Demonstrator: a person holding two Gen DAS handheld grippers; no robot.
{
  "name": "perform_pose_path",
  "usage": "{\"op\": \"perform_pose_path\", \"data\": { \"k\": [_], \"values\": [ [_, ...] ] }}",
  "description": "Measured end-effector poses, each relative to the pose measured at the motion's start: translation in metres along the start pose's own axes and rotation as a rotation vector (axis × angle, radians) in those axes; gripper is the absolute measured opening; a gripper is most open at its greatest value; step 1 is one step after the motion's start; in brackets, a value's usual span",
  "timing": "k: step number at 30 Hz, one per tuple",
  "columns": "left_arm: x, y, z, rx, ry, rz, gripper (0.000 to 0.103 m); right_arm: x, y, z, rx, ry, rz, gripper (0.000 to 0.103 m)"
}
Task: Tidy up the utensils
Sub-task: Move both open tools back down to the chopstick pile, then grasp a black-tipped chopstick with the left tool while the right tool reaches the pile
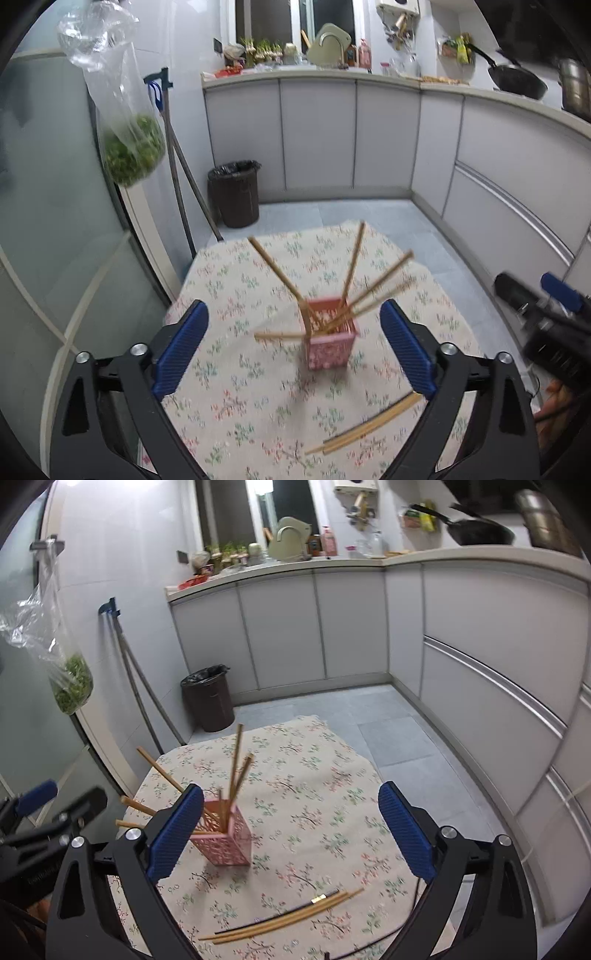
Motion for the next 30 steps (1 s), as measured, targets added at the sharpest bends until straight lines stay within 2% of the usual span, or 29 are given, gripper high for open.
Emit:
{"op": "perform_pose_path", "data": {
  "k": [5, 8, 12, 16, 20, 26, 28, 29, 30],
  "values": [
    [-0.028, -0.012, -0.038, 0.110, -0.053, -0.074, 0.096, -0.043, 0.026, -0.016, -0.003, -0.073, -0.006, 0.096],
    [-0.060, -0.029, -0.068, 0.236, -0.089, -0.160, 0.096, -0.073, 0.041, -0.027, -0.015, -0.112, -0.039, 0.096],
    [-0.110, -0.054, -0.120, 0.450, -0.137, -0.275, 0.096, -0.110, 0.048, -0.042, 0.007, -0.160, -0.100, 0.096],
    [-0.147, -0.076, -0.167, 0.619, -0.153, -0.318, 0.096, -0.140, 0.041, -0.055, 0.068, -0.242, -0.119, 0.096],
    [-0.165, -0.095, -0.193, 0.692, -0.171, -0.283, 0.096, -0.153, 0.030, -0.065, 0.128, -0.290, -0.103, 0.096],
    [-0.182, -0.119, -0.214, 0.752, -0.190, -0.207, 0.095, -0.158, 0.015, -0.081, 0.225, -0.307, -0.118, 0.096],
    [-0.185, -0.126, -0.222, 0.762, -0.201, -0.186, 0.089, -0.158, 0.011, -0.084, 0.240, -0.301, -0.128, 0.096],
    [-0.186, -0.129, -0.226, 0.766, -0.214, -0.172, 0.075, -0.158, 0.009, -0.086, 0.249, -0.296, -0.137, 0.096],
    [-0.186, -0.132, -0.228, 0.763, -0.221, -0.158, 0.075, -0.159, 0.008, -0.088, 0.255, -0.294, -0.145, 0.096]
  ]
}}
Point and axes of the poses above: each gripper's, at about its wrist camera, not at the fingertips, and y roughly against the way its jaws point, x to its left, z to its top, the point moved 8 cm from there along -y, roughly the way its jaws point, and after that the axes turned 4 degrees about x, right-handed, at the moved point
